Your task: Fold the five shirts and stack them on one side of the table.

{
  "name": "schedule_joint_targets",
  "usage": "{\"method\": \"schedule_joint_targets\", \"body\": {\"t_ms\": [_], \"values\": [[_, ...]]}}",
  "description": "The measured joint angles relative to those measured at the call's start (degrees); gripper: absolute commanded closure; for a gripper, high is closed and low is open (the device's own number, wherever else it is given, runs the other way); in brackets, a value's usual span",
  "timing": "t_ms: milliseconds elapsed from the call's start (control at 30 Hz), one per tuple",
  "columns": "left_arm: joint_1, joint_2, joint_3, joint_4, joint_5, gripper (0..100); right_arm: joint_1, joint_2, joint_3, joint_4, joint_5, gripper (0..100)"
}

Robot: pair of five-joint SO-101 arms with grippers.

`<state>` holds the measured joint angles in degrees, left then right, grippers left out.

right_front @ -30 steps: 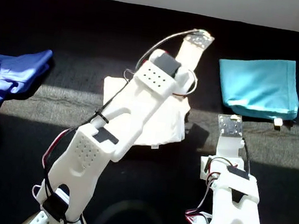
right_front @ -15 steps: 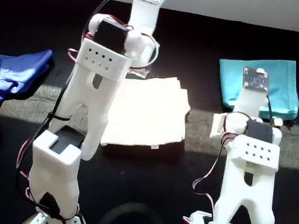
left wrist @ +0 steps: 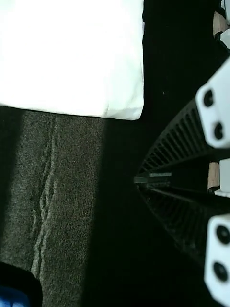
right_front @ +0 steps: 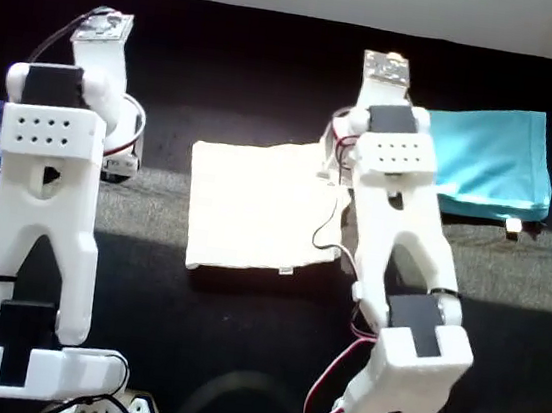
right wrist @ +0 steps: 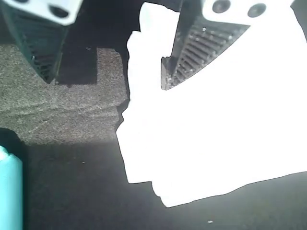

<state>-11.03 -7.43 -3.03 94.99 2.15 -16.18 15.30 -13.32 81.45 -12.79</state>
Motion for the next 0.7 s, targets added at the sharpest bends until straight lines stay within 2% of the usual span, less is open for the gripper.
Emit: {"method": "schedule_joint_targets", "body": {"t_ms": [300,700], "values": [[-8.53,-5.45,9.49,-1.85,-2.46,99,-2.73,16.26,-16.35,4.92,-3.25,67.2],[-8.97,-5.98,13.98,-6.51,-2.46,99,-4.66,24.09,-20.13,4.04,-3.25,67.2]]}}
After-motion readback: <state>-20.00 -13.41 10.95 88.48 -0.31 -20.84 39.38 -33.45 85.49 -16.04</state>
